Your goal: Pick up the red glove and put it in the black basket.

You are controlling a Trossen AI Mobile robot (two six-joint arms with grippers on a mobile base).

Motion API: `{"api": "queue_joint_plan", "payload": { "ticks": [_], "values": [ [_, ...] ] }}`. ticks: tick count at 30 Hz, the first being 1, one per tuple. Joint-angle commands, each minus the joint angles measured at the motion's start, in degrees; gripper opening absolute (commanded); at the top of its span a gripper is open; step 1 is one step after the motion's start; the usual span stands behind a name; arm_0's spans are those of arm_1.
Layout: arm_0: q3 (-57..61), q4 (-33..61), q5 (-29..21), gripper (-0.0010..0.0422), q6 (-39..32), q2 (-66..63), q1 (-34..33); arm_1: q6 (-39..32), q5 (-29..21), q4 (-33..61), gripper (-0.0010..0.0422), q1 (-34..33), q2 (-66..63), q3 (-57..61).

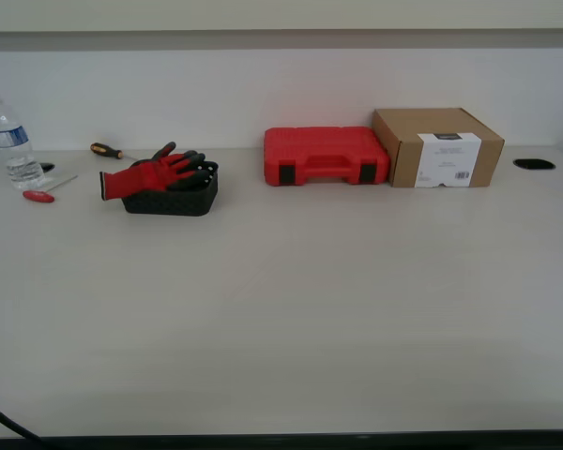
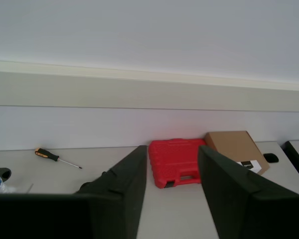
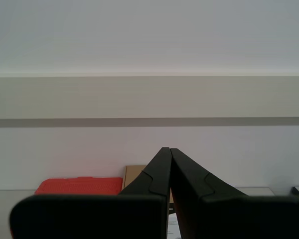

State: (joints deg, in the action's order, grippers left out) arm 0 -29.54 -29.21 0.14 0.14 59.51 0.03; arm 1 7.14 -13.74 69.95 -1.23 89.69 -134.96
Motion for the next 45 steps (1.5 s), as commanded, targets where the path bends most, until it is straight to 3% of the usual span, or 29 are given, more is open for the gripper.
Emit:
{"api": "queue_joint_plan", "payload": {
  "ticks": [1,4,5,6,11,12,15,19,21,22,23,26,30,31,32,35,37,39,40,44,45],
  "values": [
    [-0.02,-0.07,0.00,0.0000,-0.15,0.00,0.00,-0.02,0.00,0.02,0.0276,0.00,-0.02,-0.04],
    [-0.02,-0.07,0.00,0.0000,-0.15,0.00,0.02,-0.37,0.00,0.00,0.0416,0.00,-0.02,-0.04],
    [-0.02,-0.07,0.00,0.0000,-0.15,0.00,0.02,-0.44,0.00,0.02,0.0373,0.00,-0.02,-0.04],
    [-0.02,-0.07,0.00,0.0000,-0.15,0.00,0.02,-0.44,0.00,0.02,0.0295,0.00,-0.02,-0.04],
    [-0.02,-0.07,0.00,0.0000,-0.15,0.00,0.02,-0.46,0.00,0.02,0.0020,0.02,-0.02,-0.04],
    [-0.02,-0.07,0.00,0.0000,-0.15,0.00,0.02,0.07,-0.02,0.02,-0.0005,0.02,-0.02,-0.04],
    [-0.02,-0.07,0.00,0.0000,-0.15,0.00,0.02,0.00,0.00,0.00,0.0043,0.02,-0.02,-0.04],
    [-0.02,-0.07,0.00,0.0000,-0.15,0.00,0.00,0.00,0.00,0.02,0.0173,0.02,-0.02,-0.04],
    [-0.02,-0.07,0.00,0.0000,-0.15,0.00,0.02,0.00,0.00,0.02,0.0269,0.02,-0.02,-0.04],
    [-0.02,-0.07,0.00,0.0000,-0.15,0.00,0.00,-0.02,0.00,0.02,0.0385,0.02,-0.02,-0.04],
    [-0.02,-0.07,0.00,0.0000,-0.15,0.00,0.02,-0.39,0.00,0.02,0.0415,0.02,-0.02,-0.04],
    [-0.02,-0.07,0.00,0.0000,-0.15,0.00,0.02,-0.44,0.00,0.02,0.0278,0.02,-0.02,-0.04],
    [-0.02,-0.07,0.00,0.0000,-0.15,0.00,0.02,-0.46,0.00,0.00,0.0023,0.04,-0.02,-0.04],
    [-0.02,-0.07,0.00,0.0000,-0.15,0.00,0.00,0.15,0.00,0.02,0.0003,0.04,-0.02,-0.04],
    [-0.02,-0.07,0.00,0.0000,-0.15,0.00,0.02,0.00,0.00,0.02,0.0022,0.07,-0.02,-0.04],
    [-0.02,-0.07,0.00,0.0000,-0.15,0.00,0.00,0.00,0.00,0.02,0.0138,0.04,-0.02,-0.04],
    [-0.02,-0.07,0.00,0.0000,-0.15,0.00,0.02,0.00,0.00,0.02,0.0237,0.07,-0.02,-0.04],
    [-0.02,-0.07,0.00,0.0000,-0.15,0.00,0.02,-0.02,0.00,0.02,0.0379,0.07,-0.02,-0.04],
    [-0.02,-0.07,0.00,0.0000,-0.15,0.00,0.02,-0.33,0.00,0.00,0.0418,0.07,-0.02,-0.04],
    [-0.02,-0.07,0.00,0.0000,-0.15,0.00,0.02,-0.44,0.00,0.00,0.0160,0.04,-0.02,-0.04],
    [-0.02,-0.07,0.00,0.0000,-0.15,0.00,0.02,-0.44,0.00,0.02,0.0067,0.04,-0.02,-0.04]
  ]
}}
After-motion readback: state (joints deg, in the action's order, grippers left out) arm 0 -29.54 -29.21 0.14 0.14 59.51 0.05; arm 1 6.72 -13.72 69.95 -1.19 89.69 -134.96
